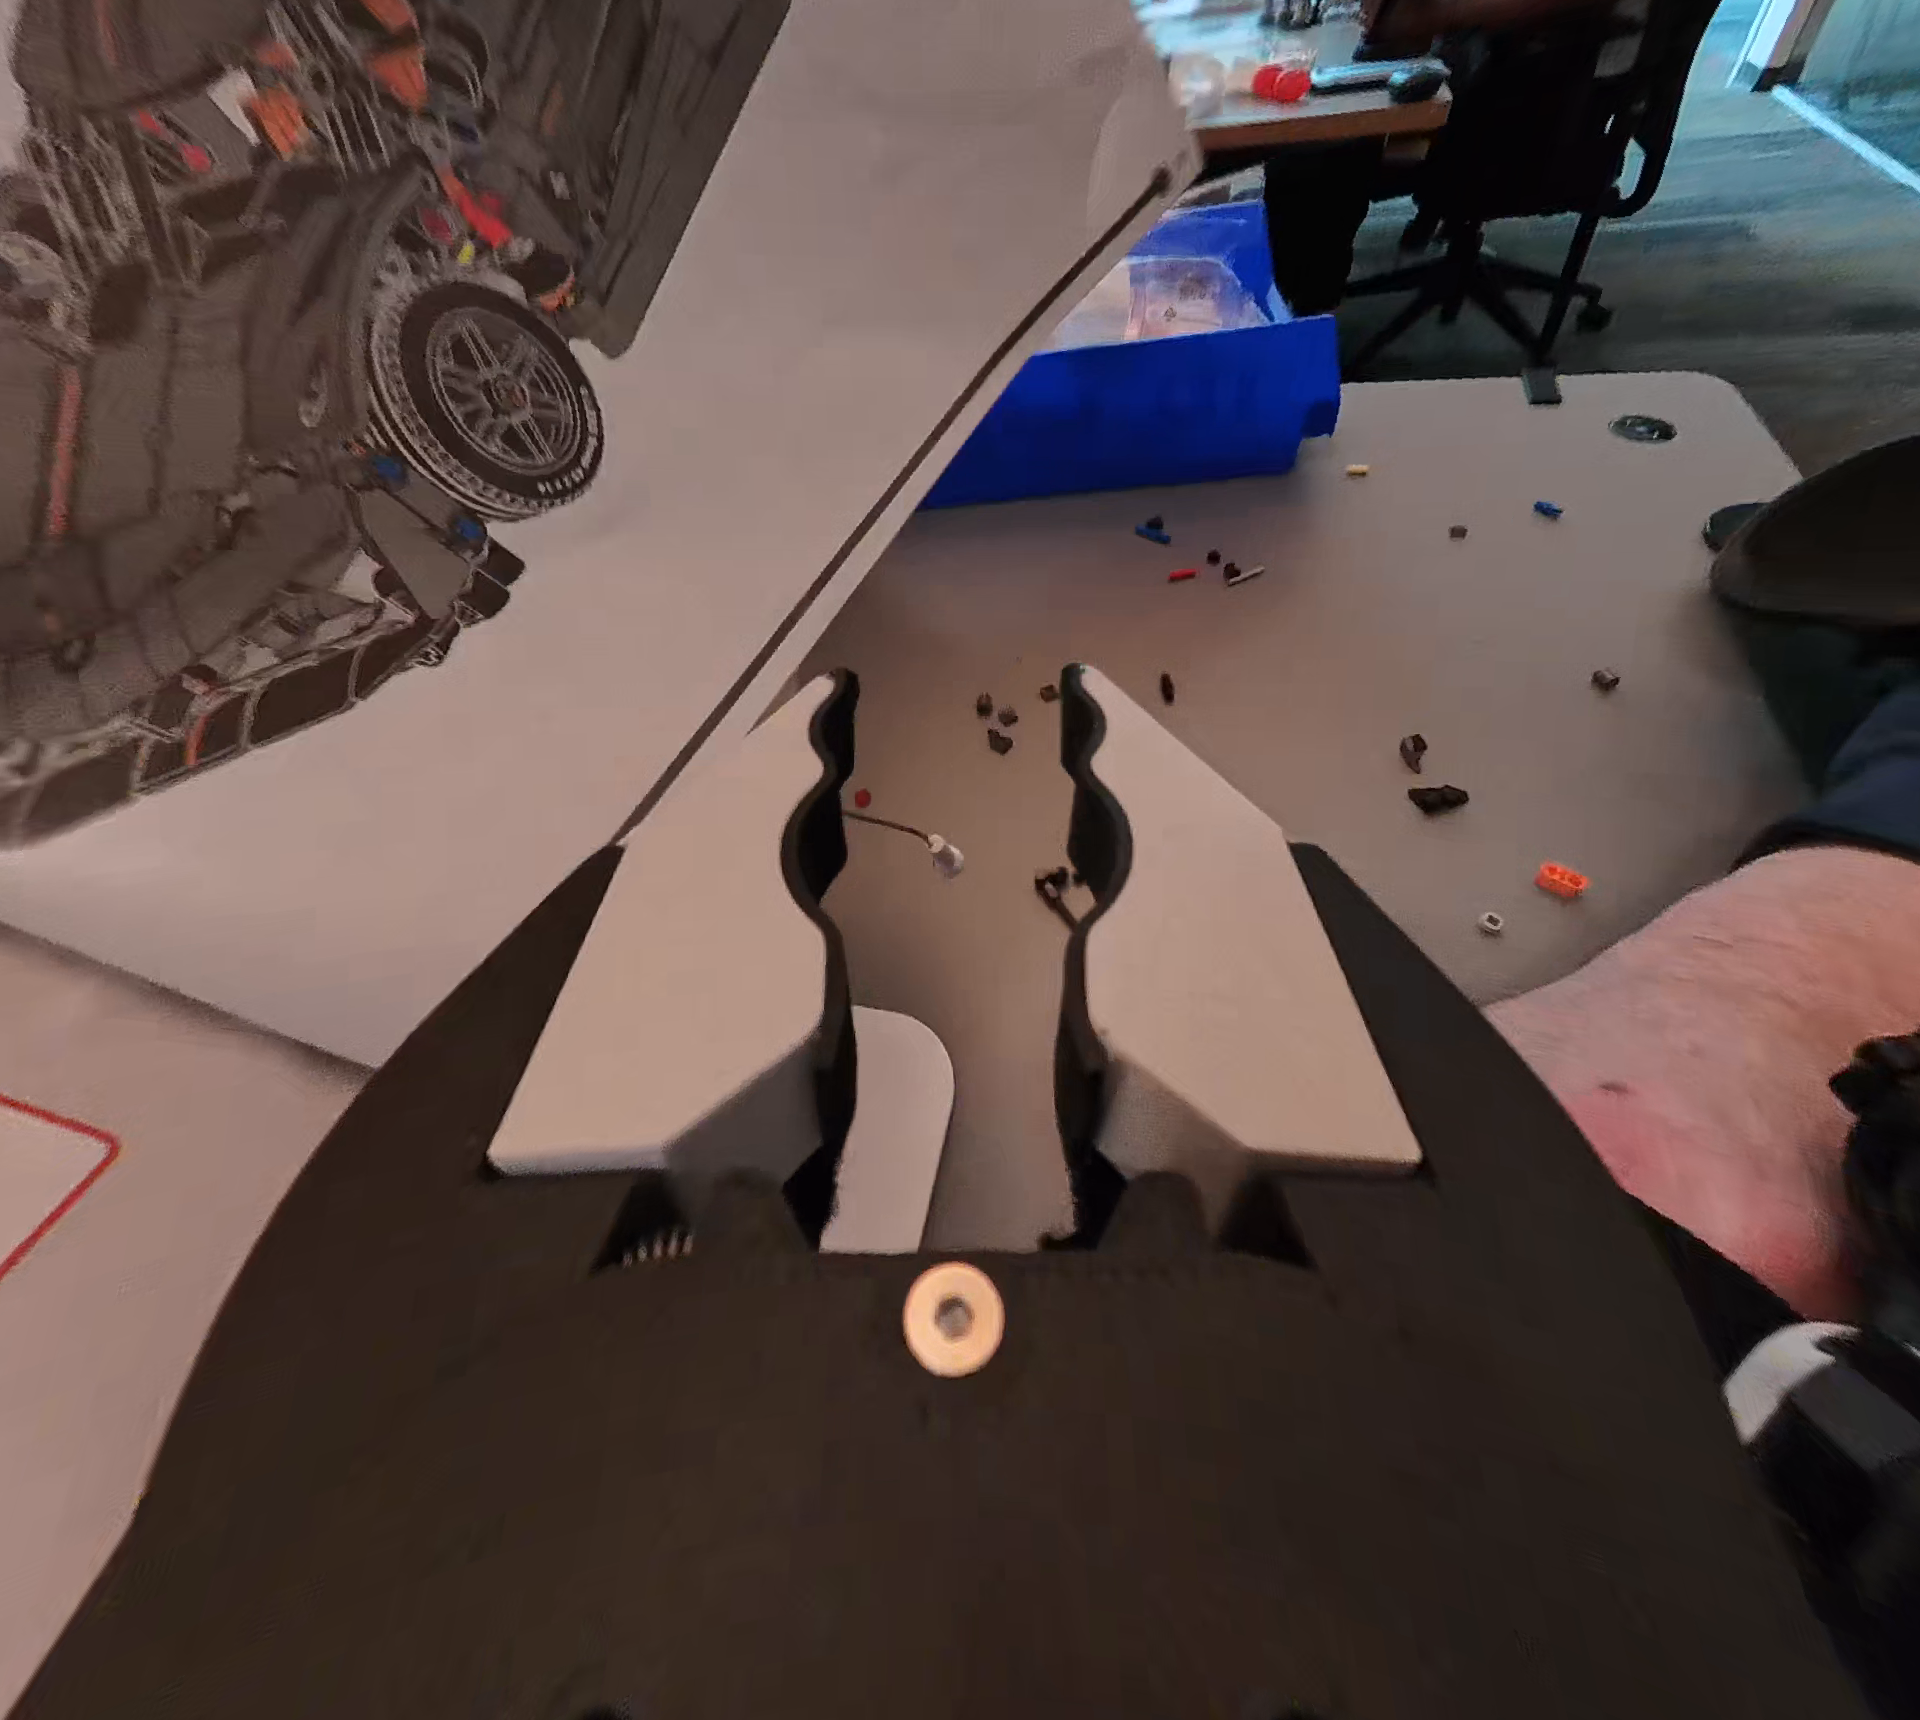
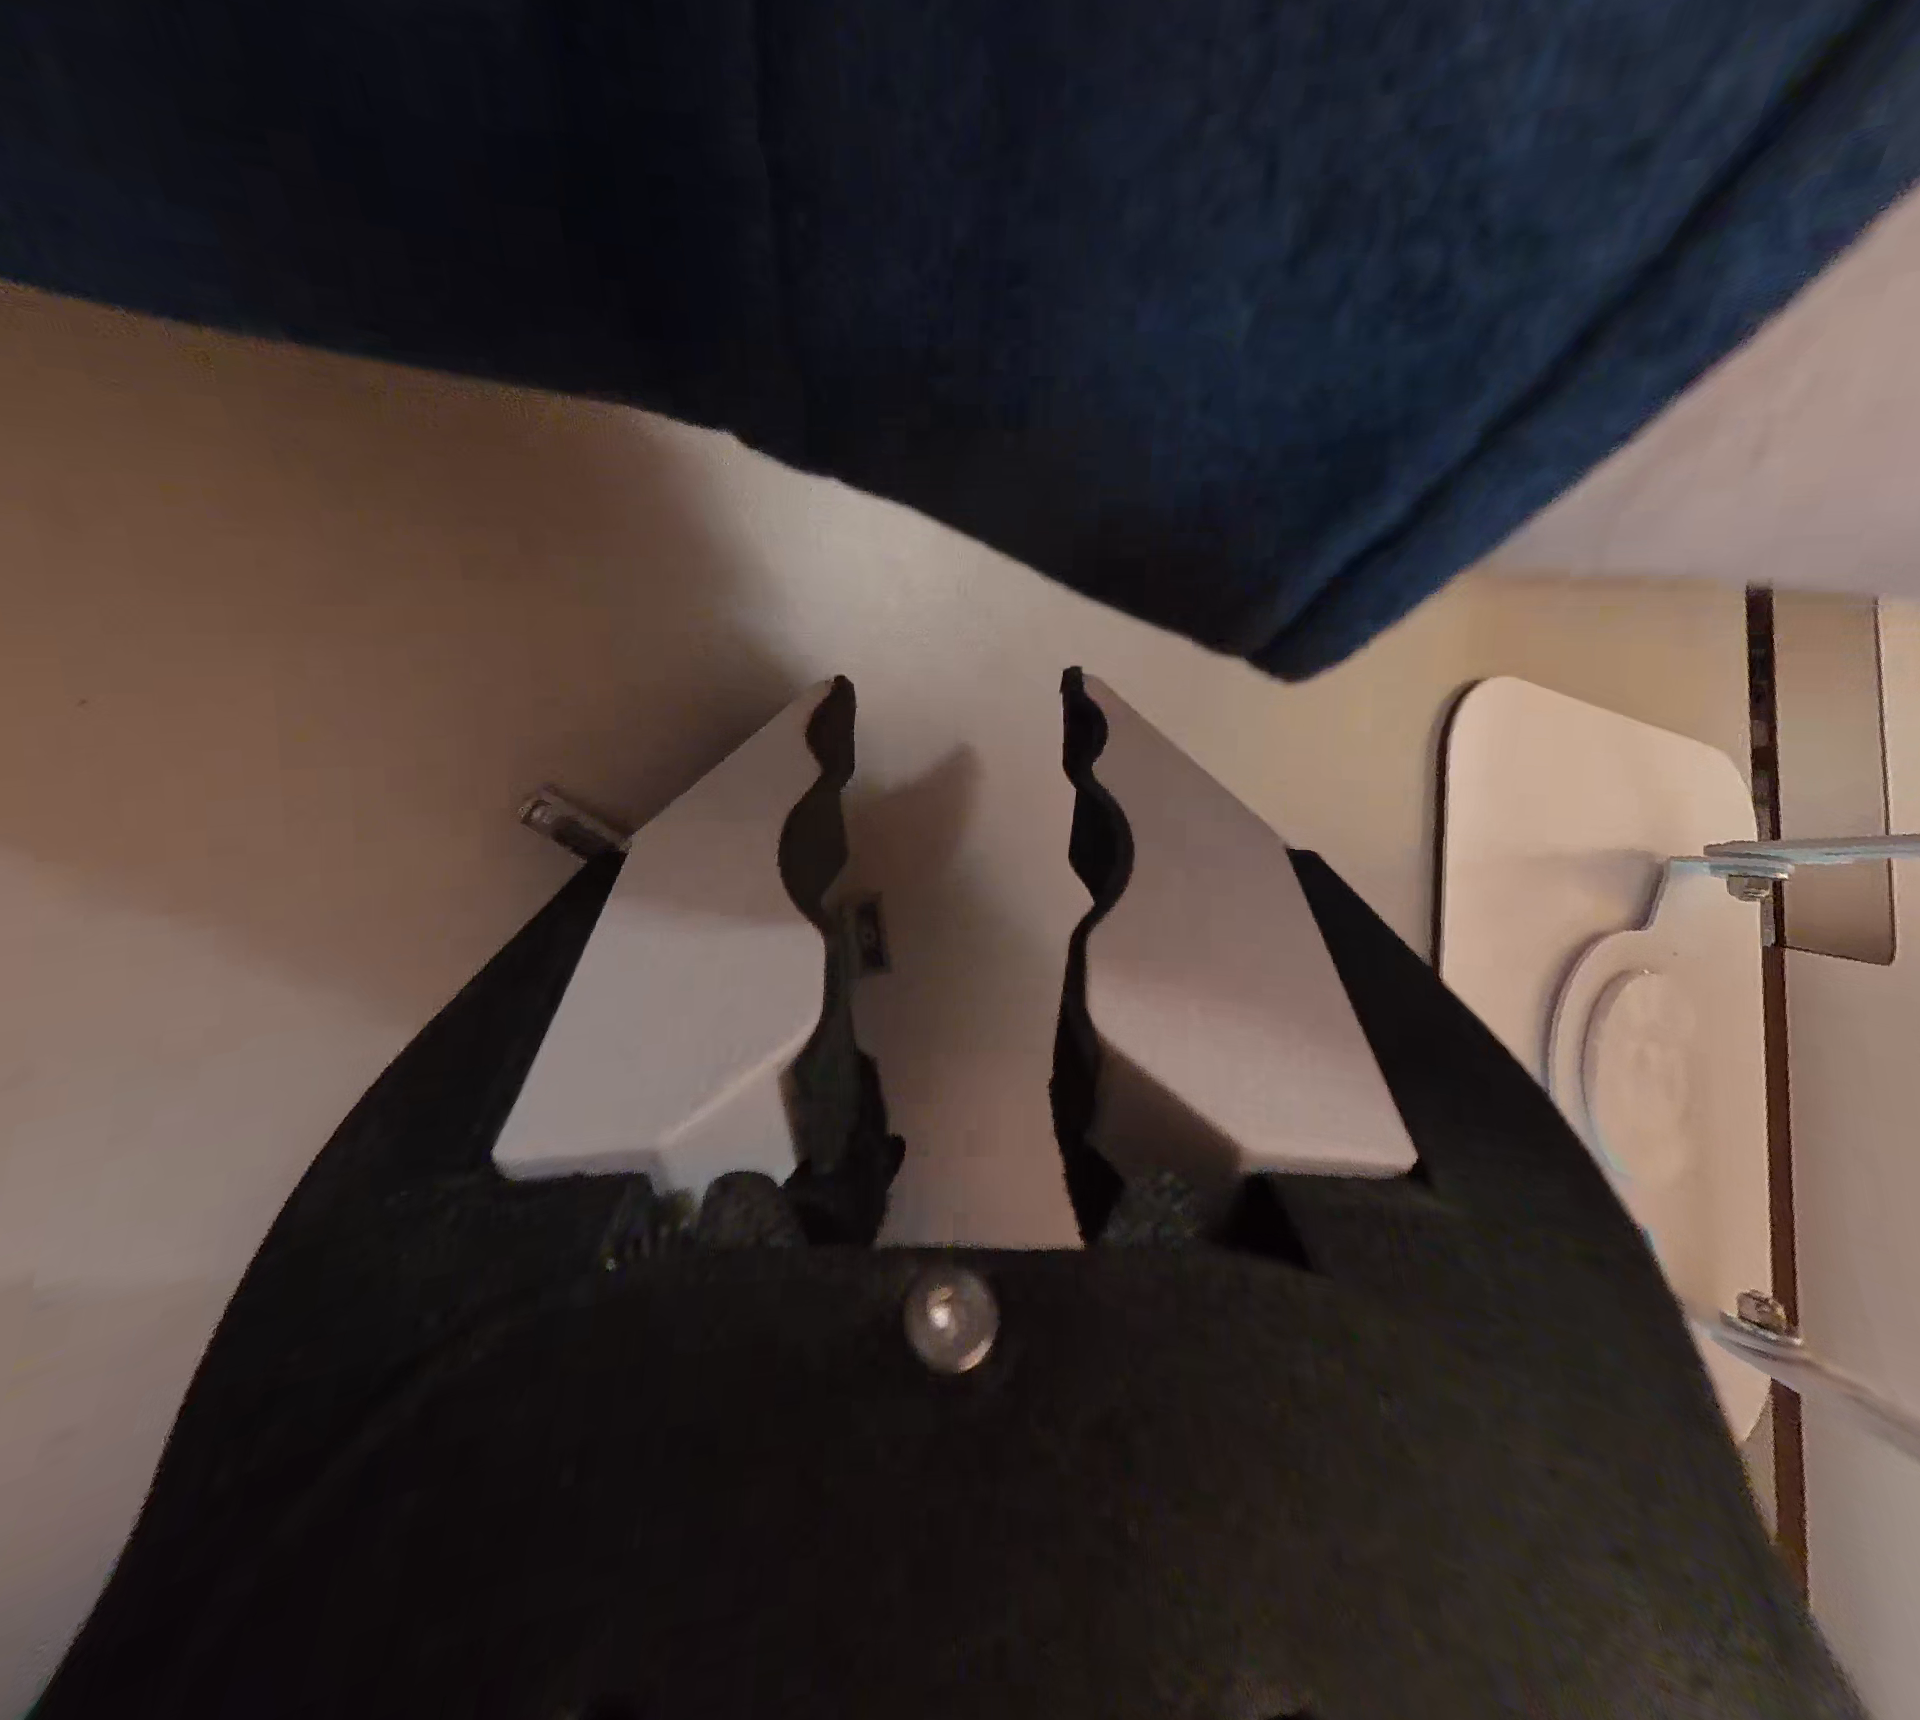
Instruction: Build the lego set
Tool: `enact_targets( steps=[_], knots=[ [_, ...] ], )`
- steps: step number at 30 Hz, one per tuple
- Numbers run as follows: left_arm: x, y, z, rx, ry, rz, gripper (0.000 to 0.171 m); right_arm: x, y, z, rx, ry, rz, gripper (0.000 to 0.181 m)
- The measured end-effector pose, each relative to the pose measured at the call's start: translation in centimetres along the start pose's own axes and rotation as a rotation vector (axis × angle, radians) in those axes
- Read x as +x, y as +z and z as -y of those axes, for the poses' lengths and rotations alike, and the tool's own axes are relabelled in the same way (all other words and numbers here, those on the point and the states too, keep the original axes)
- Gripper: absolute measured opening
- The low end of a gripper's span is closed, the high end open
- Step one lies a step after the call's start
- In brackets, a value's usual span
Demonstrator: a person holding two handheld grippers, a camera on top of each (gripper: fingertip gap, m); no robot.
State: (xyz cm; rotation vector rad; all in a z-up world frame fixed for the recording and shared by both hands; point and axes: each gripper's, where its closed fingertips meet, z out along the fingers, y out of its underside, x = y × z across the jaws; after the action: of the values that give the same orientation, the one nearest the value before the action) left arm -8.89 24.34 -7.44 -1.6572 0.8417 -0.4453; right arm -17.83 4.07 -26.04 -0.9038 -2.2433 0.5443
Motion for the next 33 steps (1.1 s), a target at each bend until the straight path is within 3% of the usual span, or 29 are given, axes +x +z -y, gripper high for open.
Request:
enact_targets(
  steps=[3, 5, 8, 10, 13, 16, 21, 31, 33],
  knots=[
    [-0.7, -2.0, 1.8, 0.118, -0.002, 0.030, 0.031, 0.1, 0.0, -0.3, -0.010, -0.001, -0.005, 0.039],
    [-2.9, -4.1, 2.5, 0.181, -0.024, 0.143, 0.031, 0.1, -0.1, -0.3, -0.010, 0.001, -0.008, 0.039],
    [-8.7, -10.0, 2.5, 0.297, -0.111, 0.476, 0.041, 0.2, -0.1, -0.4, -0.015, -0.001, -0.015, 0.039],
    [-12.7, -15.7, 0.6, 0.325, -0.191, 0.784, 0.050, 0.2, -0.1, -0.4, -0.018, -0.003, -0.016, 0.039],
    [-15.2, -21.2, -2.6, 0.320, -0.288, 1.027, 0.062, 0.1, 0.1, -0.4, -0.024, -0.007, -0.015, 0.039],
    [-16.6, -22.2, -6.0, 0.269, -0.460, 1.074, 0.083, 0.0, 0.2, -0.4, -0.030, -0.012, -0.013, 0.039],
    [-16.8, -21.7, -6.9, 0.205, -0.456, 1.112, 0.082, 0.2, 0.0, -0.4, -0.027, -0.010, -0.021, 0.039],
    [-16.8, -21.4, -7.4, 0.128, -0.358, 1.169, 0.056, 0.2, 0.2, -0.7, -0.041, -0.010, -0.021, 0.039],
    [-16.7, -21.3, -7.3, 0.125, -0.337, 1.171, 0.041, 0.2, 0.3, -0.8, -0.044, -0.007, -0.021, 0.039]
  ],
)
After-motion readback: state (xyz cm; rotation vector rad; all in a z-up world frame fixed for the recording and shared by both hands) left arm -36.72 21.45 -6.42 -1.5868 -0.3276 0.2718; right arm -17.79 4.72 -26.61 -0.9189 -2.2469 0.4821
